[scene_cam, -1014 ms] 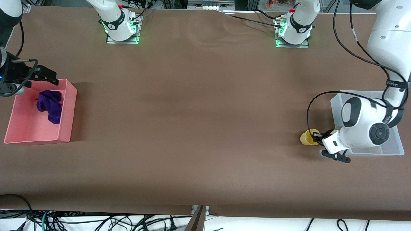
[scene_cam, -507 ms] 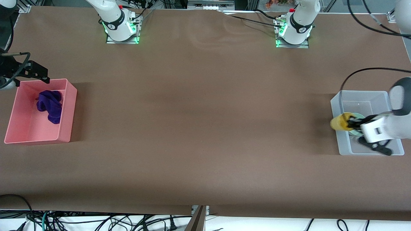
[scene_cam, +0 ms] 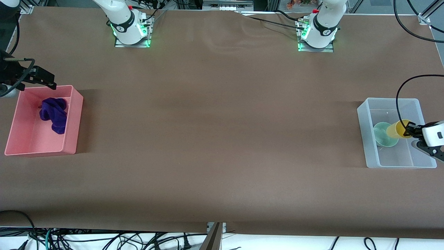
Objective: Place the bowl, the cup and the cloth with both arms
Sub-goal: 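Carry the cup into the clear bin and set it in the bowl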
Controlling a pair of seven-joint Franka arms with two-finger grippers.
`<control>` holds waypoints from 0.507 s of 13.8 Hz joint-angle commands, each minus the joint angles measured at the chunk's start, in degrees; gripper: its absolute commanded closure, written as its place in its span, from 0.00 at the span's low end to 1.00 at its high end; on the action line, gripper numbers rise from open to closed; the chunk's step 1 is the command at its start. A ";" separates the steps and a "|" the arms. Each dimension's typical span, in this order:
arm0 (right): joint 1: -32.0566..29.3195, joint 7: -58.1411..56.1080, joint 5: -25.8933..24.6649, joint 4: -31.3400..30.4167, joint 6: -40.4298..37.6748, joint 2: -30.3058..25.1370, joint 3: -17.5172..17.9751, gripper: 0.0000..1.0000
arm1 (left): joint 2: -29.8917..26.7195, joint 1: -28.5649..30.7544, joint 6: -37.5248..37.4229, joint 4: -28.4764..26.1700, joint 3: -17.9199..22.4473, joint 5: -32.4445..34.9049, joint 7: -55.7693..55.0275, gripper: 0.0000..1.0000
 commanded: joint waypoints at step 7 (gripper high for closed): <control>-0.24 0.78 0.42 3.25 -0.74 1.45 0.76 0.01 | 1.33 3.26 3.56 -5.48 -0.72 0.72 1.68 0.73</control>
